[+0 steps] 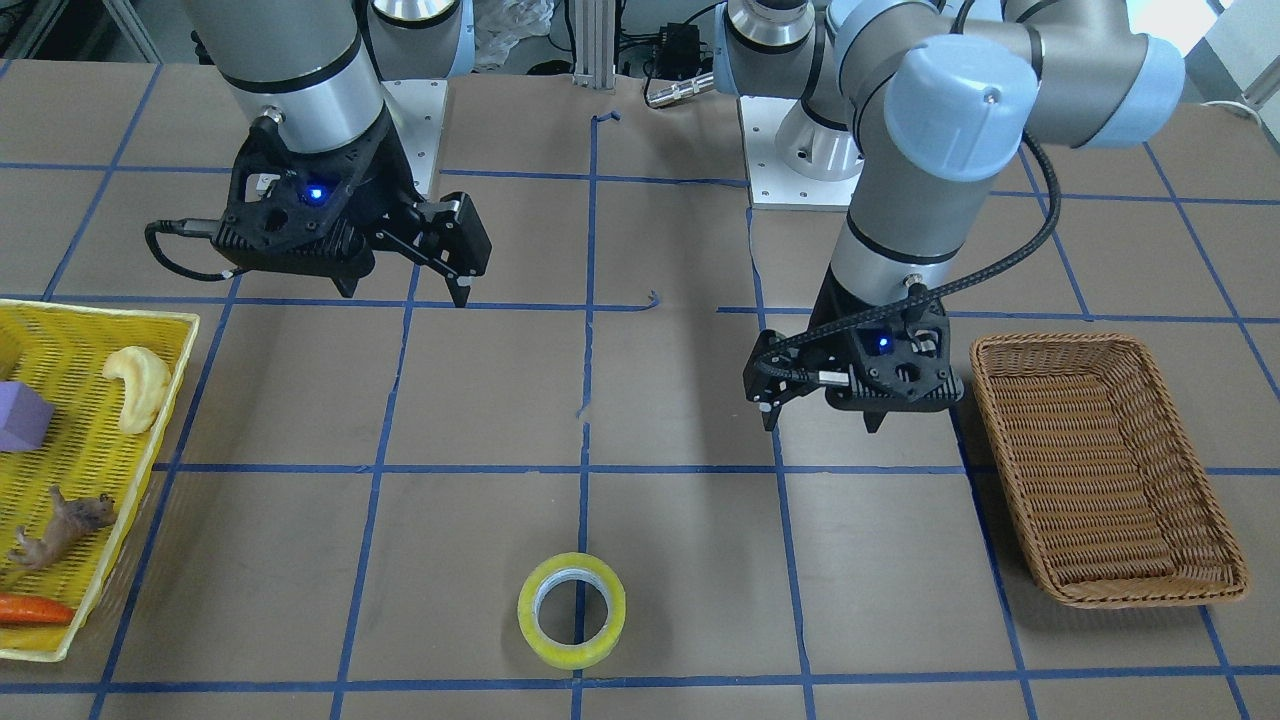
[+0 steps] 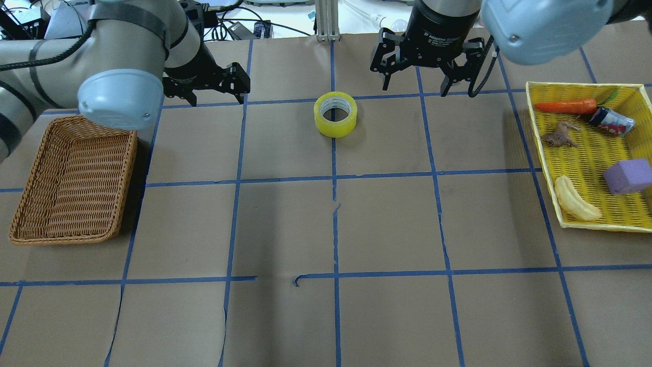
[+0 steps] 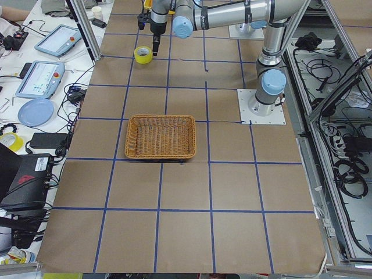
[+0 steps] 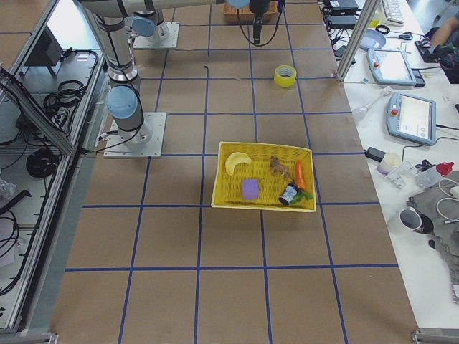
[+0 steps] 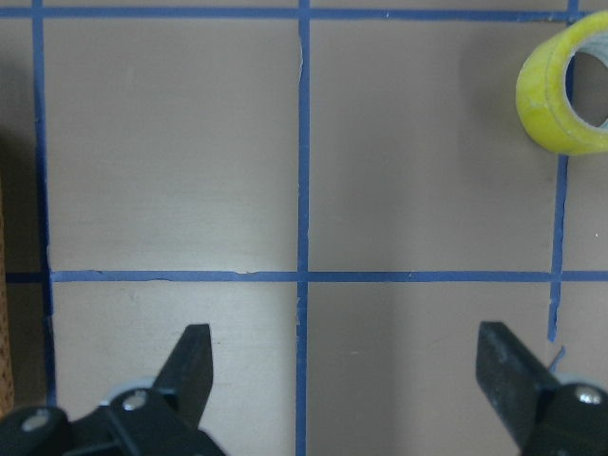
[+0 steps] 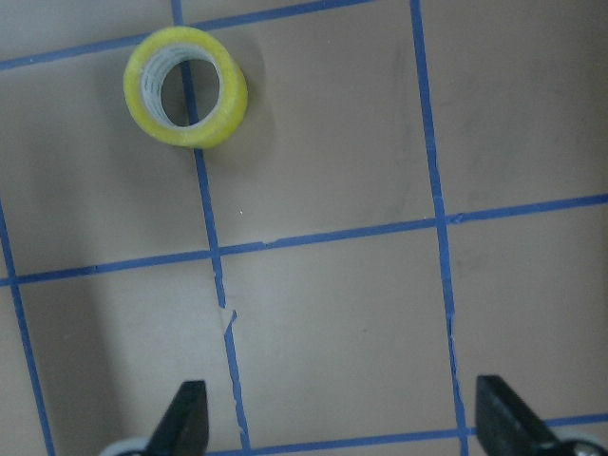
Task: Transfer tape with both arms
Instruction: 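Release the tape roll on the table and raise the right gripper, then reach the left gripper across to the tape roll and grasp it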
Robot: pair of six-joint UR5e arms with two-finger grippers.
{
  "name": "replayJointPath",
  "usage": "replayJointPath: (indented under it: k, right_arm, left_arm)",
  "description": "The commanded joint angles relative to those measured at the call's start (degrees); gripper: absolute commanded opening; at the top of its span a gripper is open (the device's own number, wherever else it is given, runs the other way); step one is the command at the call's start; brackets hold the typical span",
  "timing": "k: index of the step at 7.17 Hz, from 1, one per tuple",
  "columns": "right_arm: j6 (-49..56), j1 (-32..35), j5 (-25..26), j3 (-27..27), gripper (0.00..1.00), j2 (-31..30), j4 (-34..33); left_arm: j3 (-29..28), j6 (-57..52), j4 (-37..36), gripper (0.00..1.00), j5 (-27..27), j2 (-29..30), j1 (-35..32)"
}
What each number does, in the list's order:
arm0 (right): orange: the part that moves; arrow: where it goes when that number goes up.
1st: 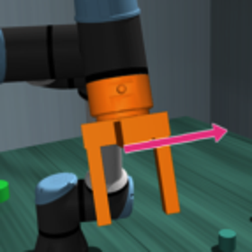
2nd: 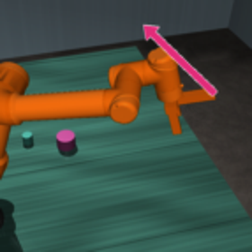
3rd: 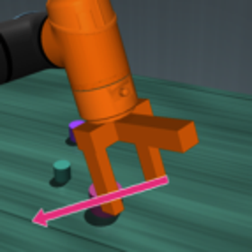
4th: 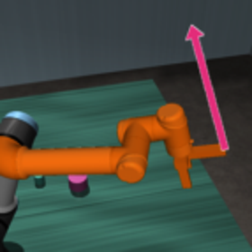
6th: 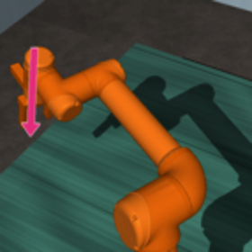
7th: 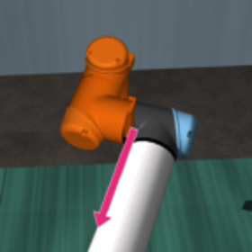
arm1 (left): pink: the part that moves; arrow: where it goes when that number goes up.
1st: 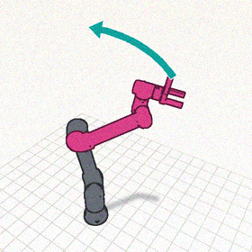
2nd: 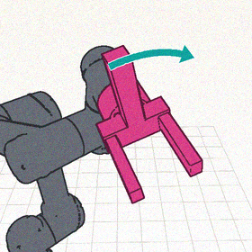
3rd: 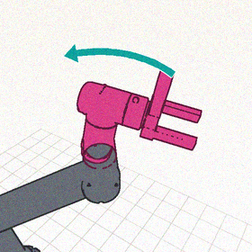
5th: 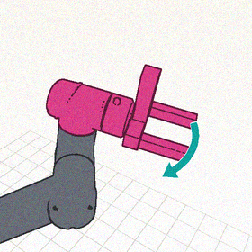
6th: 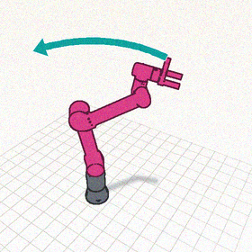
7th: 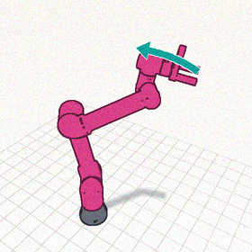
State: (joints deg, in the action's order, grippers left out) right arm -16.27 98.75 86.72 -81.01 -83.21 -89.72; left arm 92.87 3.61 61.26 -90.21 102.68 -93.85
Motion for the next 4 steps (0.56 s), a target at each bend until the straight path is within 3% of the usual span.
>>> replayJointPath:
  k: [1,4]
  right_arm:
    - [3.0,-0.1,0.1,-0.2,1.0,-1.0,3.7]
    - [10.9,-4.9,0.1,-0.6,1.0,-2.8,1.1]
  left_arm:
    - [-2.8,0.3,-5.8,1.0,-0.7,6.4,-1.2]
    - [-16.0,4.3,-5.9,1.0,-0.7,20.9,-4.1]
